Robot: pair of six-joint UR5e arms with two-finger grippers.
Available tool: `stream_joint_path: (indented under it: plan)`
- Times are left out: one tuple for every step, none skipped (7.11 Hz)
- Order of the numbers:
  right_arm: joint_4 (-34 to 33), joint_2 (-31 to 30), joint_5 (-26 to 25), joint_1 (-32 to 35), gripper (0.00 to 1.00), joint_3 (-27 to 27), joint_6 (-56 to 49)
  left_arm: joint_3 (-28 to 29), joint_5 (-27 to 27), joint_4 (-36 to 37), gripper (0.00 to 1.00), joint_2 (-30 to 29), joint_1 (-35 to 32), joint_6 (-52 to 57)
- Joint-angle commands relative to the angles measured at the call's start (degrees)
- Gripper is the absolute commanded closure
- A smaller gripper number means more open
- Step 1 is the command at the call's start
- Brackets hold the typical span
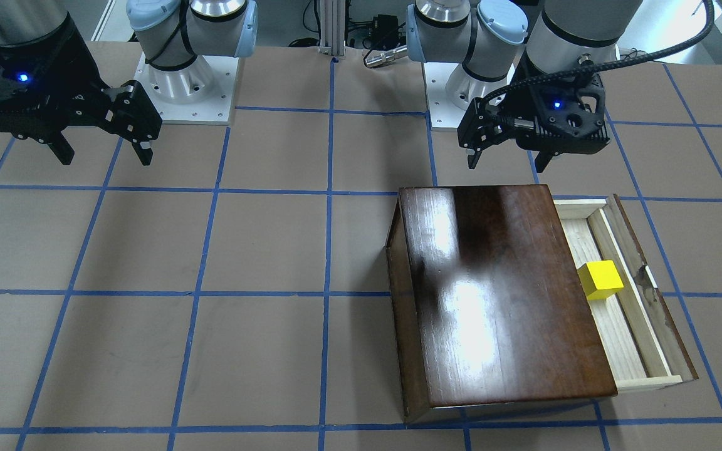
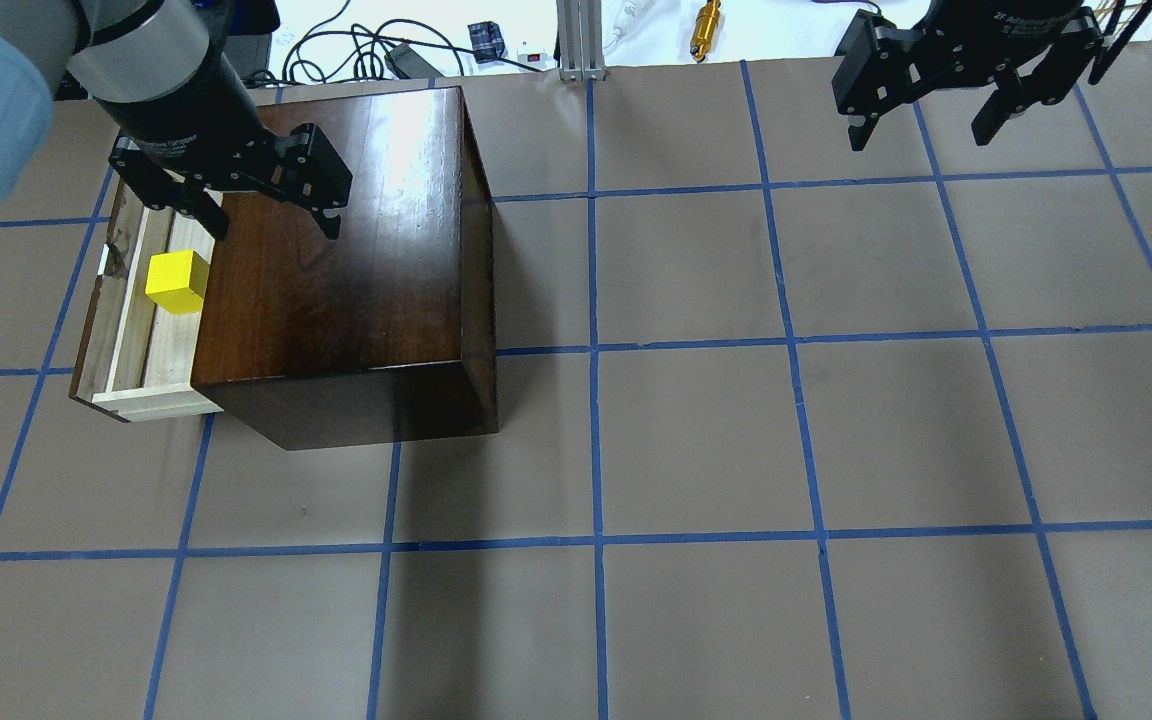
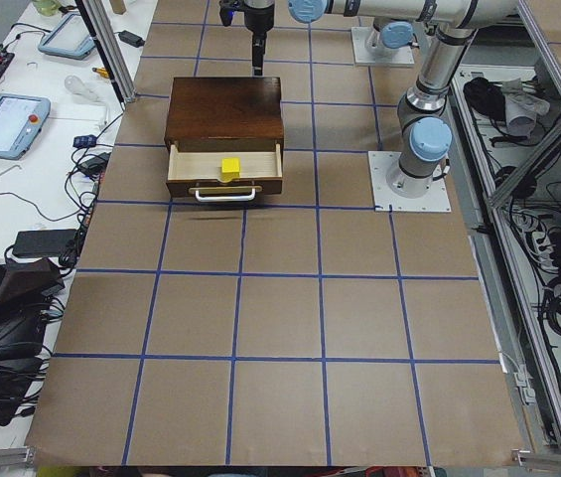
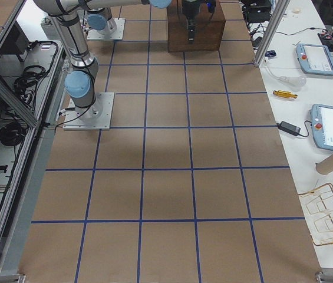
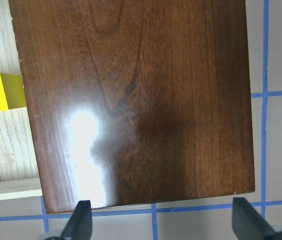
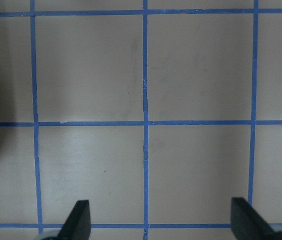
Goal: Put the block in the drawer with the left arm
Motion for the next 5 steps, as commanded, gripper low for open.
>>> stream_joint_path:
  plan:
    - [0.00,0.08,0.01,0.01,0.00,0.00,0.00,0.12,0.19,-0.11,0.00,-0.09,0.14,0.21]
    - [0.00,0.08,0.01,0.01,0.00,0.00,0.00,0.12,0.10,-0.11,0.00,-0.09,0.14,0.30]
    - [0.00,0.08,0.01,-0.08,0.00,0.00,0.00,0.21,-0.33,-0.11,0.00,-0.18,0.14,0.30]
    - [0.00,0.08,-0.08,0.01,0.00,0.00,0.00,0.12,-0.16,-0.20,0.00,0.08,0.14,0.30]
    - [0.00,0.08,0.01,0.01,0.00,0.00,0.00,-0.49,-0.25,-0.20,0.00,0.52,0.14,0.21]
